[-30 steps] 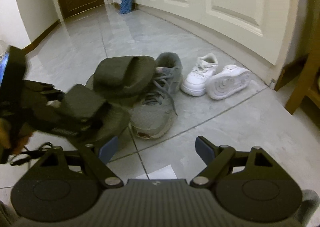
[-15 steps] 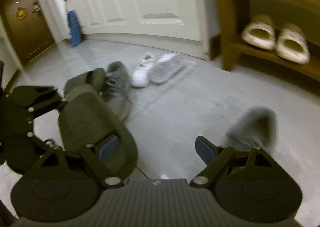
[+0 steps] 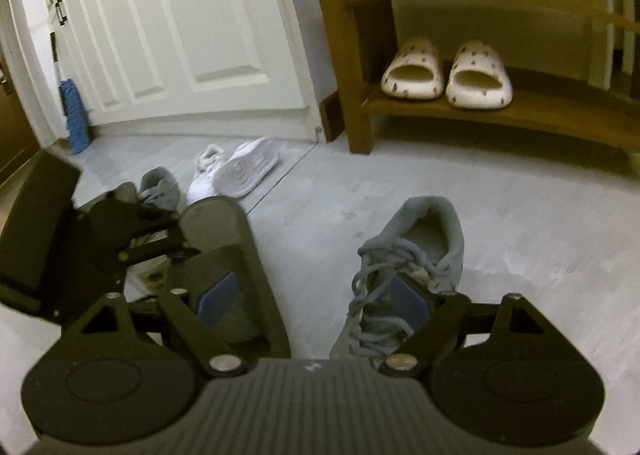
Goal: Organize scattered shoes
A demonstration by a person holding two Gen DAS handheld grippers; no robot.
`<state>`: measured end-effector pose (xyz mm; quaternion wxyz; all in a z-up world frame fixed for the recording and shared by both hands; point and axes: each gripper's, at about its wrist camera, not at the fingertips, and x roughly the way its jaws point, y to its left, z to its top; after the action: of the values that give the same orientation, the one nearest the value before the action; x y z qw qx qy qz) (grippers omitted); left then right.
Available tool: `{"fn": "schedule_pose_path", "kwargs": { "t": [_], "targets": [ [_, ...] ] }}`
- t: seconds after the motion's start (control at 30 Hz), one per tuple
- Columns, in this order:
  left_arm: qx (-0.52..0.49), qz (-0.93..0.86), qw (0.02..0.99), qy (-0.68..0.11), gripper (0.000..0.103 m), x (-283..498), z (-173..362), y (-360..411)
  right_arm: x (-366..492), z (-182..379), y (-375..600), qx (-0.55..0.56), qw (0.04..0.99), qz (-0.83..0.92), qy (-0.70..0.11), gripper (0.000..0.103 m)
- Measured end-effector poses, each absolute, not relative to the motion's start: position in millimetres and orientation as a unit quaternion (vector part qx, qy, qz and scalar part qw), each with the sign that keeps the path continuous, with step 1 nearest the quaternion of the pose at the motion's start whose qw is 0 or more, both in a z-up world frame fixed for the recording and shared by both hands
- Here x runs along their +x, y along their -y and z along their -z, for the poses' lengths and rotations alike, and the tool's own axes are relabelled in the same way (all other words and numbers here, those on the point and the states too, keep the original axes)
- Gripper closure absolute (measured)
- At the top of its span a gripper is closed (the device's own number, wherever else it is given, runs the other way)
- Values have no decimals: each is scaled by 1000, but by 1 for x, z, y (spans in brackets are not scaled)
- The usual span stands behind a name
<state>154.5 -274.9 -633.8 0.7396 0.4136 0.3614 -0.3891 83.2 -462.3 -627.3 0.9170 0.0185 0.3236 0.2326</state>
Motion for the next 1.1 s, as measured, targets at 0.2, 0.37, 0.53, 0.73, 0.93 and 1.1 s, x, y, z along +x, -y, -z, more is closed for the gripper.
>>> {"fn": "schedule_pose_path", "kwargs": {
  "t": [0.2,0.37,0.53,0.73,0.93,1.1],
  "targets": [
    [447,419,707,-353,28,173,643,271,82,643,445,31,919,-222,-325,16],
    [447,449,683,-365,28,177,650,258,90,649,444,43,913,-211,-347,16],
    [452,491,650,-363,27,172,656,251,96,652,440,45,911,-207,-354,16],
    [441,427,684,-394,23,173,665,246,94,652,430,34,909,-226,-350,16],
    [475,359,698,-397,22,158,663,238,93,654,421,22,905,-250,-342,16],
    [498,343,715,-351,21,153,667,241,96,654,413,17,898,-275,-342,16]
  ]
}}
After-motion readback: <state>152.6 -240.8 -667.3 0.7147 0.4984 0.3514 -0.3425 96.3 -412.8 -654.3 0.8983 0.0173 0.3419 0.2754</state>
